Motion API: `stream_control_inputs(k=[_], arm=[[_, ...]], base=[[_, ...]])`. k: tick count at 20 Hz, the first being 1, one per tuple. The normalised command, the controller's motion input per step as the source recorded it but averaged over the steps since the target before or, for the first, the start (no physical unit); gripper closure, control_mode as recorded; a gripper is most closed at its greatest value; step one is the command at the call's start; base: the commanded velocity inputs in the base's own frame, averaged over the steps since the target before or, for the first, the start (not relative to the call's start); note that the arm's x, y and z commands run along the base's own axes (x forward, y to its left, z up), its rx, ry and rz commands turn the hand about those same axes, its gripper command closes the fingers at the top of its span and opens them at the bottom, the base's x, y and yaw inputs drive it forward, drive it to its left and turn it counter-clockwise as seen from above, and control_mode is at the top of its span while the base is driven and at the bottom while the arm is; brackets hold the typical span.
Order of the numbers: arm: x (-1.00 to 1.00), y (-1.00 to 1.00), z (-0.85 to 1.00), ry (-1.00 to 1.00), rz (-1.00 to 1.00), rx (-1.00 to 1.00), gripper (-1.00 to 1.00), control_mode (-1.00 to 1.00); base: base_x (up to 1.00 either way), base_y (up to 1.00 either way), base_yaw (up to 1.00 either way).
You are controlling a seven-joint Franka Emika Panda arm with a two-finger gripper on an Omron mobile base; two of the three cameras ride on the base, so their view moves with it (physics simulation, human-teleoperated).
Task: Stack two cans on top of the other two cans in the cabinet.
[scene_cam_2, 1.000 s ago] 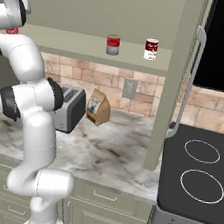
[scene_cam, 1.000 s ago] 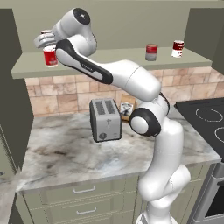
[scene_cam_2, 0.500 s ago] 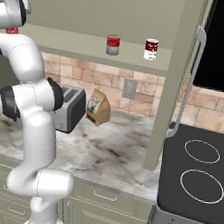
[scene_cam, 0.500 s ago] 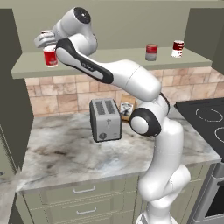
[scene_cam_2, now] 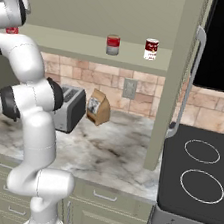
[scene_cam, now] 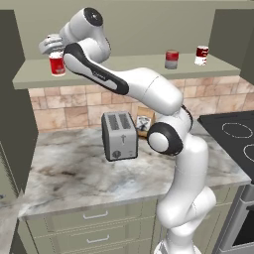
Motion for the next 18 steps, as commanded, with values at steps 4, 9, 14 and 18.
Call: stream_control_inputs(k=[4, 9, 14, 18], arm=[[-0.05, 0.0, -0.01, 0.0, 0.0, 0.0, -1.0, -1.0], [-0.06, -0.04, -0.01, 0.0, 0.0, 0.0, -1.0, -1.0], [-0.05, -0.06, -0.03, 0.0, 0.0, 0.0, -1.0, -1.0], [-0.18, -0.13, -0.06, 0.0, 0.0, 0.0, -1.0, -1.0]], base=[[0.0, 0.0, 0.0], [0.0, 0.0, 0.0], [0.0, 0.0, 0.0], [0.0, 0.0, 0.0]])
